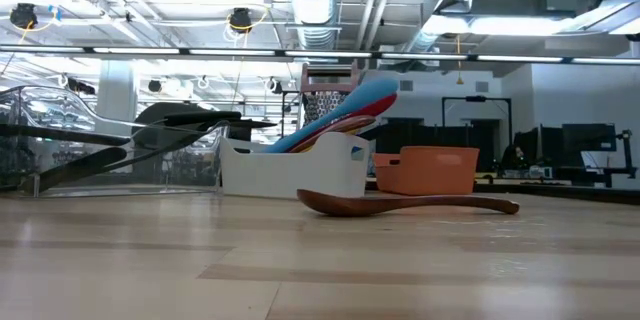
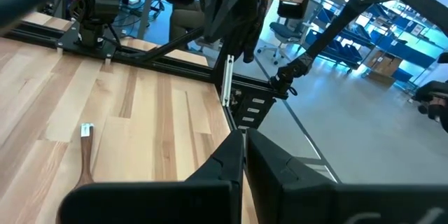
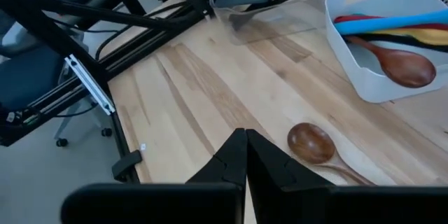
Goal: Pick & Place Kitchen Items
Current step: Put the wooden spoon into the white bin
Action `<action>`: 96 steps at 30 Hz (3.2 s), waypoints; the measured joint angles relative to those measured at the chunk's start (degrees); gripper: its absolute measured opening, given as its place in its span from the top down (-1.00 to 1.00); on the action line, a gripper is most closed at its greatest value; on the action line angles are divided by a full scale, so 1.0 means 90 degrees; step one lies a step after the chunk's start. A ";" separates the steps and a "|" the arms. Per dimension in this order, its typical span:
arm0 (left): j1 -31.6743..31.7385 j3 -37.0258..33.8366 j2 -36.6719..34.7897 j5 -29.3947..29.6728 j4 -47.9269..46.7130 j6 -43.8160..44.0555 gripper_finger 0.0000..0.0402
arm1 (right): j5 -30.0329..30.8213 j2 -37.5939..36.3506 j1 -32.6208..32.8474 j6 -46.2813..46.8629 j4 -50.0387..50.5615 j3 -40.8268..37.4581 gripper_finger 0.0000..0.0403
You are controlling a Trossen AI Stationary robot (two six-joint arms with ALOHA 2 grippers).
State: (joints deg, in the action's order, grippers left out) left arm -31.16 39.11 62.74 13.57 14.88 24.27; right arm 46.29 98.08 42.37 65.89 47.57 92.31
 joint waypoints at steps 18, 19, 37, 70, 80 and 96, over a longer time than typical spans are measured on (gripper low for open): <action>0.0007 0.0001 0.0000 0.0479 -0.0008 -0.0359 0.99 | -0.1583 -0.0066 -0.0705 -0.1639 -0.0289 -0.0002 1.00; 0.0007 0.0001 0.0000 0.0539 -0.0008 -0.0359 0.99 | -0.1662 -0.0112 -0.0790 -0.1927 -0.0310 -0.0002 1.00; 0.0894 0.0481 0.1885 0.0989 0.1675 -0.0313 0.99 | -0.2007 -0.2999 -0.1197 -0.4652 -0.0727 -0.1370 1.00; 0.2431 0.4410 0.5388 -0.0763 -0.1901 -0.0279 0.99 | -0.3161 -0.7682 -0.1768 -0.4886 -0.5450 -0.7252 1.00; 0.2470 0.6217 0.6533 -0.0872 -0.3733 -0.0534 0.99 | -0.3160 -0.8087 -0.1768 -0.4889 -0.5215 -0.7349 1.00; 0.2470 0.6198 0.6795 -0.0827 -0.3985 -0.0656 0.89 | -0.3152 -0.8240 -0.1763 -0.4833 -0.4685 -0.7349 1.00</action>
State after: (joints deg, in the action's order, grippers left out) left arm -8.93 94.89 123.90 6.13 -20.99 18.37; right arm 17.93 23.92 26.50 22.39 5.40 26.17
